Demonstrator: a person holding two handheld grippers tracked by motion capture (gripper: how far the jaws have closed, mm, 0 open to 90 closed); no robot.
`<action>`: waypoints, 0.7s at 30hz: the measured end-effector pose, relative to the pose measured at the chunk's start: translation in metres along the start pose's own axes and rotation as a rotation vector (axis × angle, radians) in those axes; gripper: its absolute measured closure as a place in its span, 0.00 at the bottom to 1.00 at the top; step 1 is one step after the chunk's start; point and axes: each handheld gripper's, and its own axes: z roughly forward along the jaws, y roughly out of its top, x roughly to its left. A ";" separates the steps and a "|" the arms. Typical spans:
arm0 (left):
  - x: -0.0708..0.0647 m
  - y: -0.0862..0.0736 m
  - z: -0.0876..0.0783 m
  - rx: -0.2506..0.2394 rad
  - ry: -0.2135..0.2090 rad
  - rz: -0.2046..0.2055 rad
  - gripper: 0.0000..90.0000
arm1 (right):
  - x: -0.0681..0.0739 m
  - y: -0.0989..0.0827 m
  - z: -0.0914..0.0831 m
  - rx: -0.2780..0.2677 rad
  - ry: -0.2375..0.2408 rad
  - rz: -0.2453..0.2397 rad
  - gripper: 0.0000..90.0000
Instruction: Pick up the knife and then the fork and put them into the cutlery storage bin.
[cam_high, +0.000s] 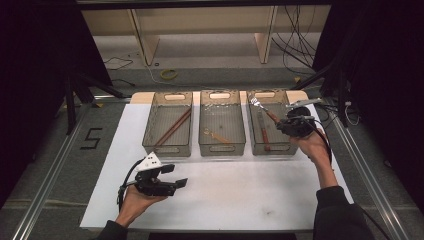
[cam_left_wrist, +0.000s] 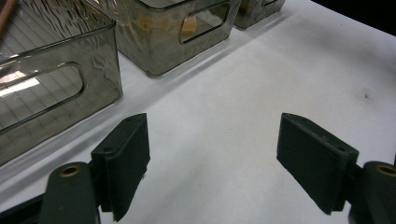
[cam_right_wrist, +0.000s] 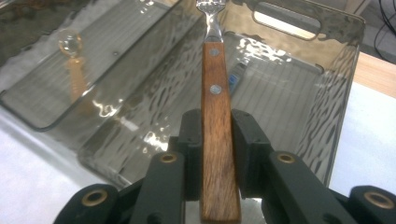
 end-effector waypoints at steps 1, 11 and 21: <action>0.000 0.000 0.000 -0.006 -0.001 0.003 0.27 | -0.001 0.000 0.001 0.006 -0.008 0.003 0.84; 0.003 -0.002 -0.002 -0.025 -0.002 -0.009 0.27 | -0.007 0.000 0.022 0.057 -0.043 0.035 0.84; 0.003 -0.004 0.000 -0.011 -0.007 -0.005 0.27 | -0.006 0.001 0.033 0.093 -0.064 0.045 0.84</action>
